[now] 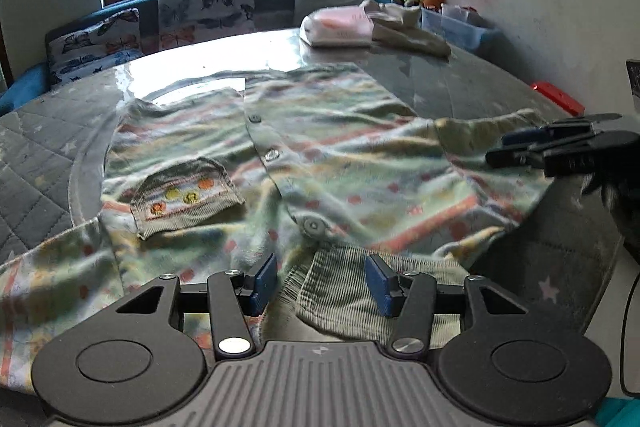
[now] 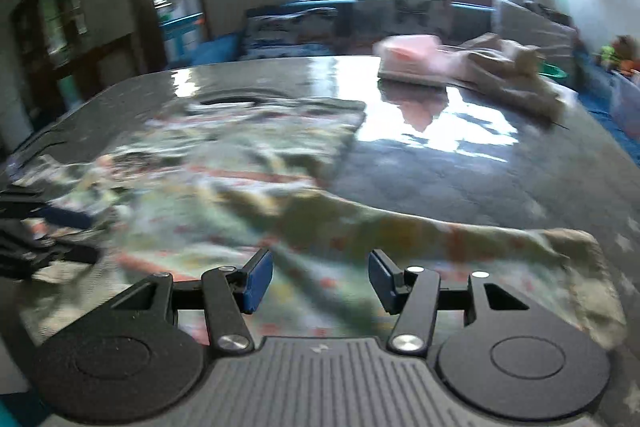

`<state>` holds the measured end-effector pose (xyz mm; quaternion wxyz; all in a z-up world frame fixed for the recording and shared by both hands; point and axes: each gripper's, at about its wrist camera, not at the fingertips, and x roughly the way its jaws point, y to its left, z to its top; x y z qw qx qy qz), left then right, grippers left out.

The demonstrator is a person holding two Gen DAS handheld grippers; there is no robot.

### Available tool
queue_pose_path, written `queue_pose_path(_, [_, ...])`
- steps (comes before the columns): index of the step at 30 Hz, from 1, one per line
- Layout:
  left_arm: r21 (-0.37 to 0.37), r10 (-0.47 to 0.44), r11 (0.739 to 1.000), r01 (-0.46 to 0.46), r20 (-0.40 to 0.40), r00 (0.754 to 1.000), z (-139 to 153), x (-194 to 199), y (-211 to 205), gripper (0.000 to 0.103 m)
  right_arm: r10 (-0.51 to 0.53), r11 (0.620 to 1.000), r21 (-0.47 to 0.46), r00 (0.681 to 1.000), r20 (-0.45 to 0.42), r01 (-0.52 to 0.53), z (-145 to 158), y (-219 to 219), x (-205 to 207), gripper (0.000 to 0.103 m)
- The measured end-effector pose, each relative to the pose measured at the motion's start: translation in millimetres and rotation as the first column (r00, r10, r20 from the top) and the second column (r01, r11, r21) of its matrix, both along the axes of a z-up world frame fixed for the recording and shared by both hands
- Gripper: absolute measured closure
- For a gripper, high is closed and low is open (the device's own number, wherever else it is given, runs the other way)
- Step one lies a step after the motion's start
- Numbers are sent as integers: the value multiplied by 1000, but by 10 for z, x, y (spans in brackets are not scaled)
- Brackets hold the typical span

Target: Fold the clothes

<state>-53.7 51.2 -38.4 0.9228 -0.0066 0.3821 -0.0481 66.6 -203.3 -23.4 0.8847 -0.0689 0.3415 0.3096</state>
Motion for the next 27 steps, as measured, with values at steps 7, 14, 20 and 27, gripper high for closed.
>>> queue_pose_path(7, [21, -17, 1000, 17, -6, 1000, -1, 18, -11, 47, -186, 982, -15, 983, 14, 186, -72, -504, 235, 49])
queue_pose_path(14, [44, -22, 999, 23, -22, 1000, 21, 45, -45, 47, -253, 966, -25, 964, 83, 256, -29, -561, 473, 46])
queue_pose_path(20, [61, -22, 998, 24, -32, 999, 35, 47, -53, 47, -237, 955, -143, 957, 168, 262, -161, -415, 606, 41])
queue_pose_path(27, [75, -39, 996, 42, -36, 999, 90, 68, -89, 46, -323, 919, -167, 926, 196, 356, -130, -683, 674, 38])
